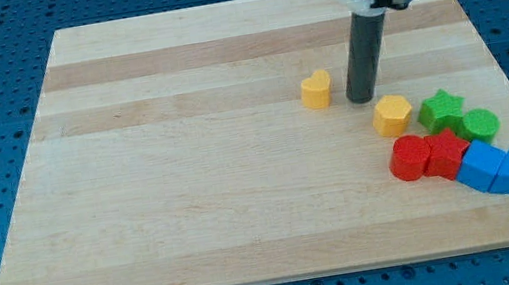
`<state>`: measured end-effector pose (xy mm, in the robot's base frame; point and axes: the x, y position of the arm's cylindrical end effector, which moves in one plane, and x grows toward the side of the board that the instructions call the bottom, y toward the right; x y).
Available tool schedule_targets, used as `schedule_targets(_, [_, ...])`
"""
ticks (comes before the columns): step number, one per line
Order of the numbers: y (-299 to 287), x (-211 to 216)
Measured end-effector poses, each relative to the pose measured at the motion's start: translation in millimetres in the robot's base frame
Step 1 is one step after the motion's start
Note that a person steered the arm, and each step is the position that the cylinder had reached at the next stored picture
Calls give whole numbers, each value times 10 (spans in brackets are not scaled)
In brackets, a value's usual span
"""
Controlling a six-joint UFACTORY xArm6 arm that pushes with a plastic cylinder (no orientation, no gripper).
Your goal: Move yellow hexagon left to the green star
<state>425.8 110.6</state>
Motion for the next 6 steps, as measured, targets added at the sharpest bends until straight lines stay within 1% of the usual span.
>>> schedule_targets(1, [-108,13])
schedule_targets(2, [-57,98])
schedule_targets(3, [155,116])
schedule_targets(5, [186,131])
schedule_targets(6, [262,284])
